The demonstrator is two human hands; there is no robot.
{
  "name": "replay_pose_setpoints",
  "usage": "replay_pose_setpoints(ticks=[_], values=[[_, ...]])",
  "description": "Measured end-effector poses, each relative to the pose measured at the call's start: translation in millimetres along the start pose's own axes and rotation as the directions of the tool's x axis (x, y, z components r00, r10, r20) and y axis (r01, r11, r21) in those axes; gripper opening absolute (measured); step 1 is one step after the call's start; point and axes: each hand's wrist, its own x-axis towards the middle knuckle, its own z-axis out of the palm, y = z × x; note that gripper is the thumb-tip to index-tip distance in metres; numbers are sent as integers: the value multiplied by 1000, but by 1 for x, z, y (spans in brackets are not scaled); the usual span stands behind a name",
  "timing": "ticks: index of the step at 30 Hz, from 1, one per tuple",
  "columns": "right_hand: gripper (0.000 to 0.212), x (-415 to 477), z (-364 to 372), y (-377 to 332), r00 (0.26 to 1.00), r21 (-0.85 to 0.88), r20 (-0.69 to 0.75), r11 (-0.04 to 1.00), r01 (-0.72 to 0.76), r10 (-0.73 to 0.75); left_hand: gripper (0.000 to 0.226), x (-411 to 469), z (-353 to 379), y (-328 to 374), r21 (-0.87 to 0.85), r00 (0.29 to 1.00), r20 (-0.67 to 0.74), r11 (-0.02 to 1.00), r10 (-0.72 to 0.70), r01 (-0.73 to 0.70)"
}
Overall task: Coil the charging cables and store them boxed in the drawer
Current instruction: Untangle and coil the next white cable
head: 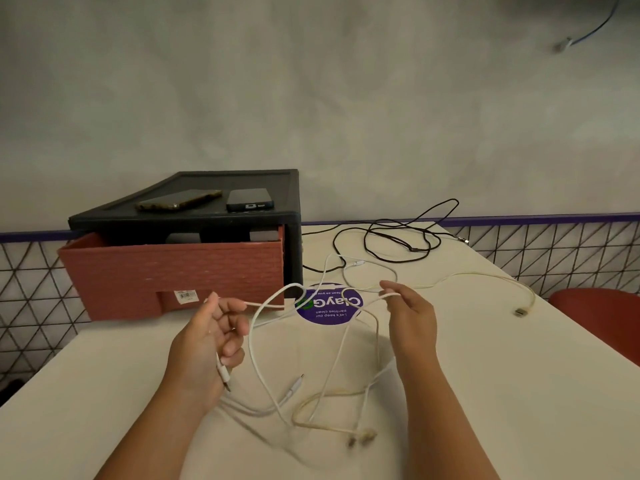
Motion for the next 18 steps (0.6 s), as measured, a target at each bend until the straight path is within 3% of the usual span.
replay_pose_setpoints(ticks=[2,6,12,15,18], values=[[22,-5,3,-8,993,179,93,980,-88,72,40,0,0,2,-25,1000,-3,1000,6,-6],[29,-10,8,-13,976,228,168,958,-173,136,42,-1,0,6,-76,1000,9,997,16,-15],[30,-5,0,-20,994,193,-80,979,-63,80,38,-2,-1,7,-86,1000,5,996,18,-18],[29,-3,-12,-25,975,61,-218,996,65,-50,34,-1,-1,8,-58,1000,17,998,19,-18],[34,-3,-12,-21,962,-219,-253,975,47,-103,25,-5,3,7,59,997,65,998,28,-32]])
